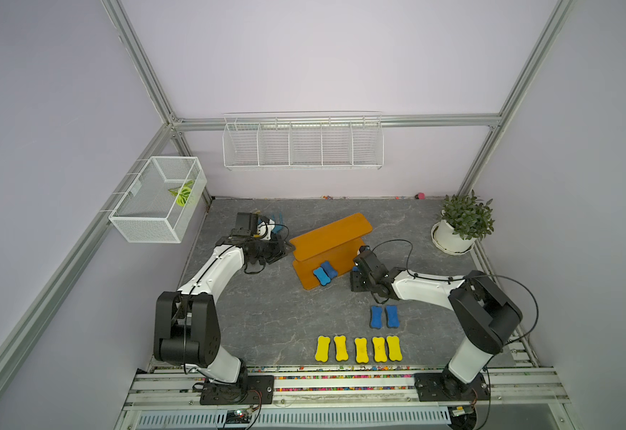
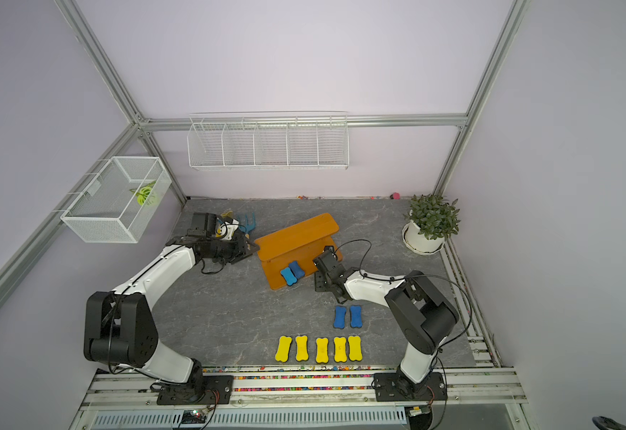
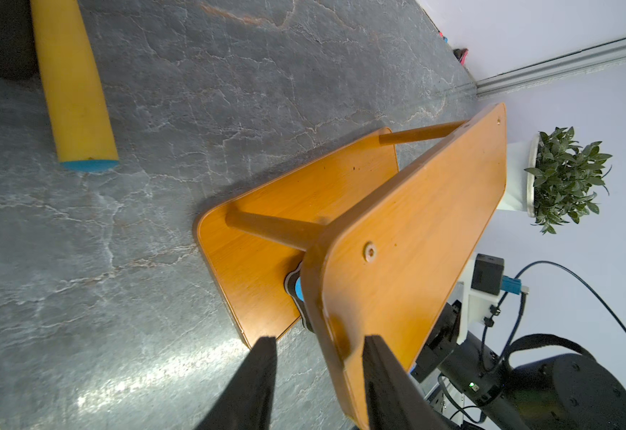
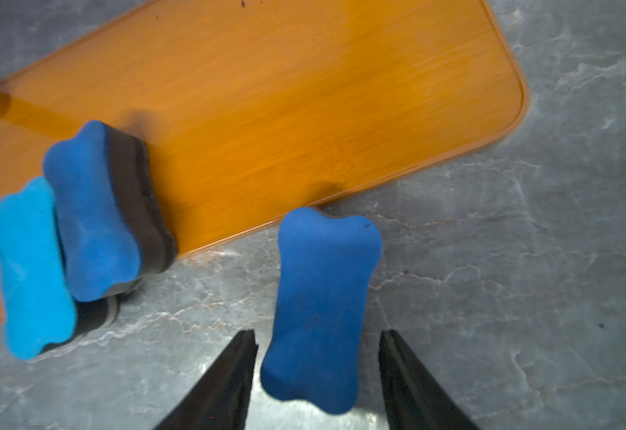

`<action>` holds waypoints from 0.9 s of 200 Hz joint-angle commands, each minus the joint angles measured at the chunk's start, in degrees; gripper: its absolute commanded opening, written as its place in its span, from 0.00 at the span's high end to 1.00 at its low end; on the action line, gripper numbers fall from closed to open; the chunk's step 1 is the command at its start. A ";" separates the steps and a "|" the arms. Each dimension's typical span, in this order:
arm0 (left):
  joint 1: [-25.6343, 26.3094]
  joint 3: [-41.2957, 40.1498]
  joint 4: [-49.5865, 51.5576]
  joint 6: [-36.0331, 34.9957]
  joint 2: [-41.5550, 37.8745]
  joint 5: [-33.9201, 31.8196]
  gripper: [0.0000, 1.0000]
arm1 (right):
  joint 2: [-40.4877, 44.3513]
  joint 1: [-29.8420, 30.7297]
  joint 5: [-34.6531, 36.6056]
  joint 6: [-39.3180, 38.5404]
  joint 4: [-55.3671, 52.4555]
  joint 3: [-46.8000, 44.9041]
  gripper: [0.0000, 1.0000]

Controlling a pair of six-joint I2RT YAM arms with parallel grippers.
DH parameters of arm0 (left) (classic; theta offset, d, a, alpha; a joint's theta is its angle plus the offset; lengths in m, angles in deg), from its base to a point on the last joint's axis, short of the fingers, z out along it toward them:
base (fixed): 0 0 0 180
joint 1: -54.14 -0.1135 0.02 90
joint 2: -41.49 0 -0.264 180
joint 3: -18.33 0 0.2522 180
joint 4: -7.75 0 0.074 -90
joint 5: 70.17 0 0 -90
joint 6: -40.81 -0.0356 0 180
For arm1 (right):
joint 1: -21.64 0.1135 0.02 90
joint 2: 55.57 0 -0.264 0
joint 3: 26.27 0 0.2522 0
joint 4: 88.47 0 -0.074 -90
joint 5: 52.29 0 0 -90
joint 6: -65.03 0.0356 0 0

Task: Remove the whiteboard erasers from the shelf
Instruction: Pick up the whiteboard eraser from the center of the board.

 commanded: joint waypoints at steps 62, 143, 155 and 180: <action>-0.39 0.31 1.13 -0.77 -0.58 -0.70 0.58 | -2.38 -0.21 0.79 0.08 0.37 2.43 0.62; -0.38 0.05 1.31 -0.56 -1.51 -0.96 0.59 | 7.02 4.71 7.39 7.16 -15.01 2.97 0.70; -0.38 -0.01 1.32 -0.59 -1.89 -0.96 0.59 | 8.87 6.34 8.10 9.47 -17.94 2.59 0.70; -0.43 -0.44 0.96 -0.38 -2.52 -0.29 0.59 | 12.38 10.06 9.17 14.60 -23.15 1.17 0.70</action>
